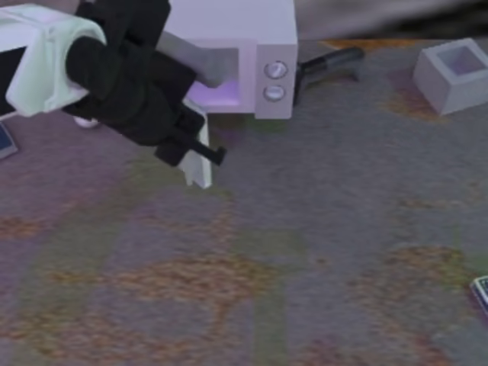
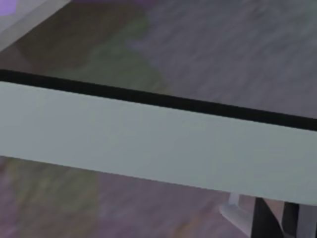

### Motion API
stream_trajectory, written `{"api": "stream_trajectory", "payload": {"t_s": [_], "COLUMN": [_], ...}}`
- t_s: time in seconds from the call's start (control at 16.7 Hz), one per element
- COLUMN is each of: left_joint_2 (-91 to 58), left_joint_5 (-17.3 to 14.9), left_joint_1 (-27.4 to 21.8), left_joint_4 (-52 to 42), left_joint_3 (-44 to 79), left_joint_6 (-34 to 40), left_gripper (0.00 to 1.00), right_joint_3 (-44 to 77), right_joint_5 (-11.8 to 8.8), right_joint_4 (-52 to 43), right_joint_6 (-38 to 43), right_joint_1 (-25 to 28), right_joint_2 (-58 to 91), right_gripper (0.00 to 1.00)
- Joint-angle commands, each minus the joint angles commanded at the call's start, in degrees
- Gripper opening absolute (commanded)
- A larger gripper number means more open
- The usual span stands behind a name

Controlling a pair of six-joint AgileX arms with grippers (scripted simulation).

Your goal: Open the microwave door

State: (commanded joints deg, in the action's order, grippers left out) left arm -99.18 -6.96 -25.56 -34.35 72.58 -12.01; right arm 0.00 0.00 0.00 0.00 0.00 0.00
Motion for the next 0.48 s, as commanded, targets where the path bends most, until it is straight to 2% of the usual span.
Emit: {"api": "stream_trajectory", "payload": {"t_s": [0.24,0.48], "left_joint_2": [1.76,1.81], "left_joint_5": [-2.48,-2.54], "left_joint_1": [1.87,1.91], "left_joint_4": [-0.28,-0.26], "left_joint_3": [-1.58,-1.59], "left_joint_6": [-4.66,-4.76], "left_gripper": [0.00,0.00], "right_joint_3": [0.00,0.00], "right_joint_5": [0.00,0.00], "right_joint_4": [0.00,0.00], "right_joint_6": [0.00,0.00], "right_joint_1": [0.00,0.00], "right_joint_2": [0.00,0.00], "right_gripper": [1.00,1.00]}}
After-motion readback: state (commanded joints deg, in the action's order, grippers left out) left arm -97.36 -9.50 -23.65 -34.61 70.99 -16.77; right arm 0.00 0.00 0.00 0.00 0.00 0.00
